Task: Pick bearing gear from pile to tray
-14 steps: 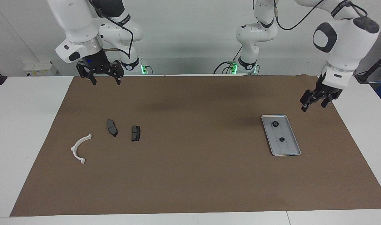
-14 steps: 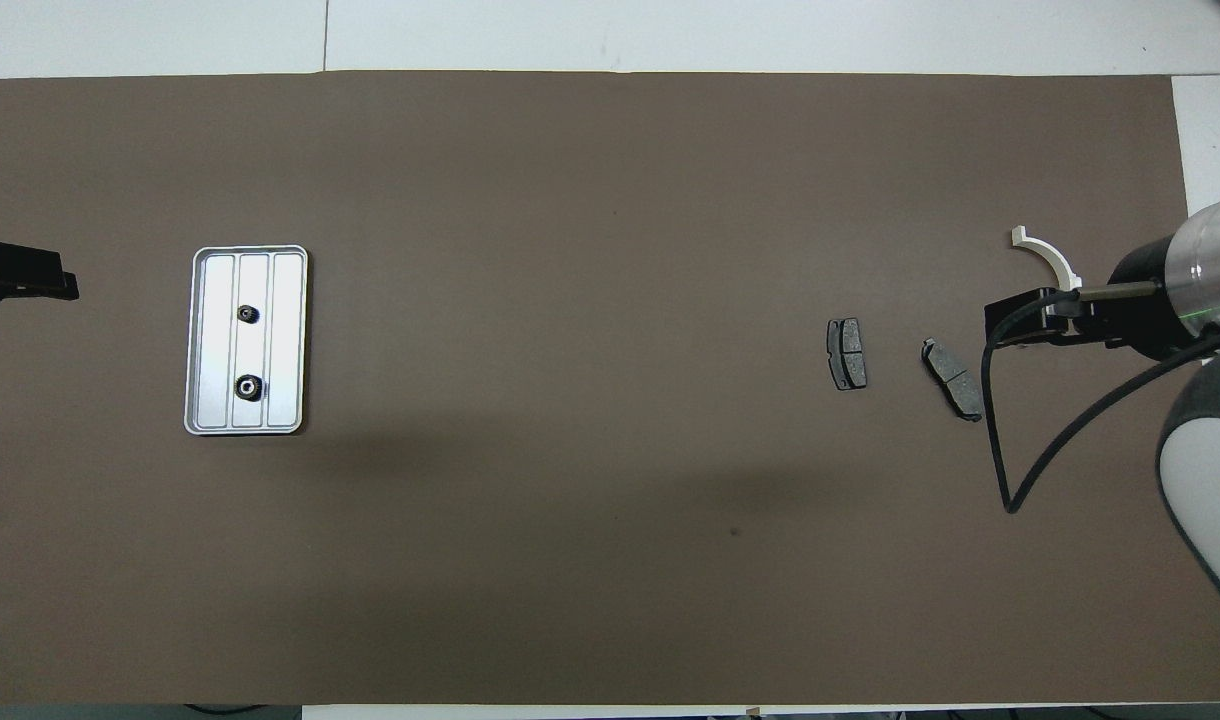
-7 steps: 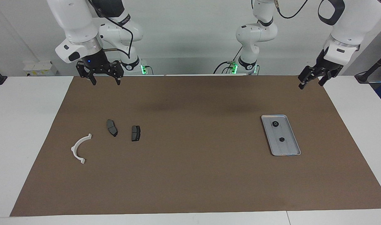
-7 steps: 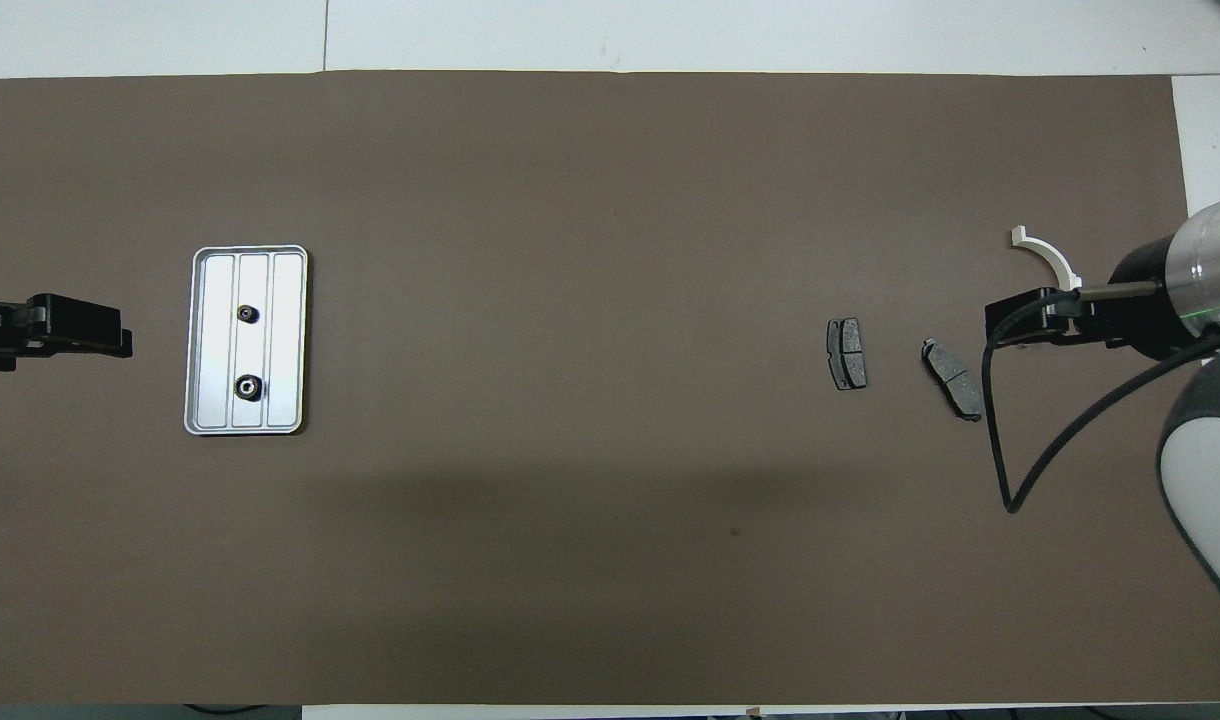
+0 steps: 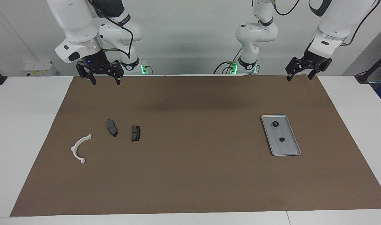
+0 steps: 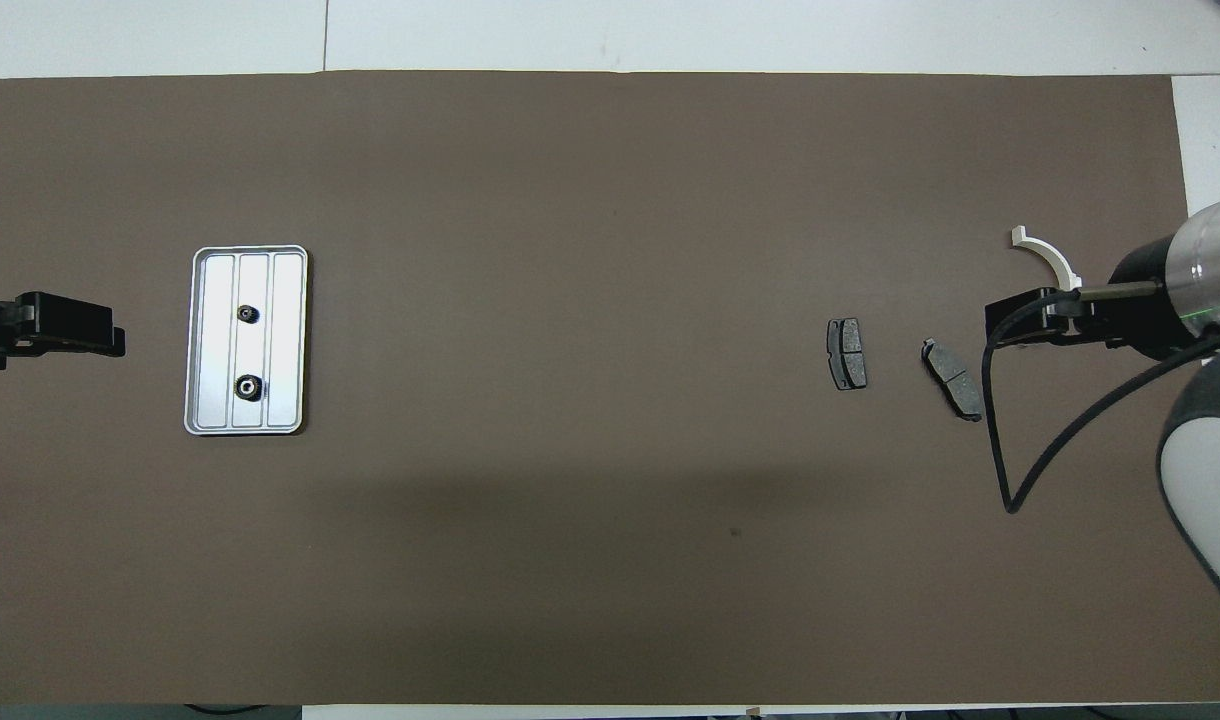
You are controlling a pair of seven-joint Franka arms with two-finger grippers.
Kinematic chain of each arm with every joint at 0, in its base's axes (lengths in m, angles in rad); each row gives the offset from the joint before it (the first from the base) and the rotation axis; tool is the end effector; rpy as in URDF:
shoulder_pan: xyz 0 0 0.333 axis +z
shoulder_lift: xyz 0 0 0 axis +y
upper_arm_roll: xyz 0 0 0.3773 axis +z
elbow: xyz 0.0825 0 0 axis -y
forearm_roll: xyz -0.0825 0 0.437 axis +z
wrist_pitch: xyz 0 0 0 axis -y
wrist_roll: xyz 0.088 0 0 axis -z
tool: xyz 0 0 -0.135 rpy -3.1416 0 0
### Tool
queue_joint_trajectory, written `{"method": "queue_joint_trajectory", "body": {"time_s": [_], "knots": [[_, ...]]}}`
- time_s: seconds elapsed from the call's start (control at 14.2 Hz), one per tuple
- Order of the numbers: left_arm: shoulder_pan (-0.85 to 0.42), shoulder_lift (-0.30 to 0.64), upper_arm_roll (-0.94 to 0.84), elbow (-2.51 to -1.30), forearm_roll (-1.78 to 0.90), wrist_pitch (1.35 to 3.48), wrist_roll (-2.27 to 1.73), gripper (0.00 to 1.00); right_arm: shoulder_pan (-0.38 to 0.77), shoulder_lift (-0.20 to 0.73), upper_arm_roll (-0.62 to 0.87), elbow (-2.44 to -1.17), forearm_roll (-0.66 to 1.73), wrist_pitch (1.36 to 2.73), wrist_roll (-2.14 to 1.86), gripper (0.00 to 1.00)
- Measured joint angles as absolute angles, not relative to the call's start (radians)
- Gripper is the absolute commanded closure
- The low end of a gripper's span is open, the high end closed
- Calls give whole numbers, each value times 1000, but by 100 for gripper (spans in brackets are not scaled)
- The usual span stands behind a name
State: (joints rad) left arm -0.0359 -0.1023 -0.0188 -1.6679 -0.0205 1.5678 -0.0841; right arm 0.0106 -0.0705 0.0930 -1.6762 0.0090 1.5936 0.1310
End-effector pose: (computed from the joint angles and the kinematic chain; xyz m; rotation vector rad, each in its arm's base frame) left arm 0.5674 -0.0344 0.6667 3.1226 0.0459 0.0014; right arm 0.5783 0.0633 0.6461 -3.1402 0.0439 0.0198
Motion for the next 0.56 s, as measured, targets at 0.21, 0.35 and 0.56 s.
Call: {"method": "queue_joint_trajectory", "body": {"time_s": [0.21, 0.35, 0.56], "knots": [[-36, -102, -19, -1670, -21, 1569, -71, 0, 10, -70, 93, -1676, 9, 1594, 131, 0], [-38, -102, -22, -1670, -21, 1570, -61, 0, 10, -70, 93, -1676, 9, 1594, 131, 0], [-44, -102, -26, -1670, -21, 1573, -58, 0, 10, -70, 93, -1676, 9, 1594, 131, 0]]}}
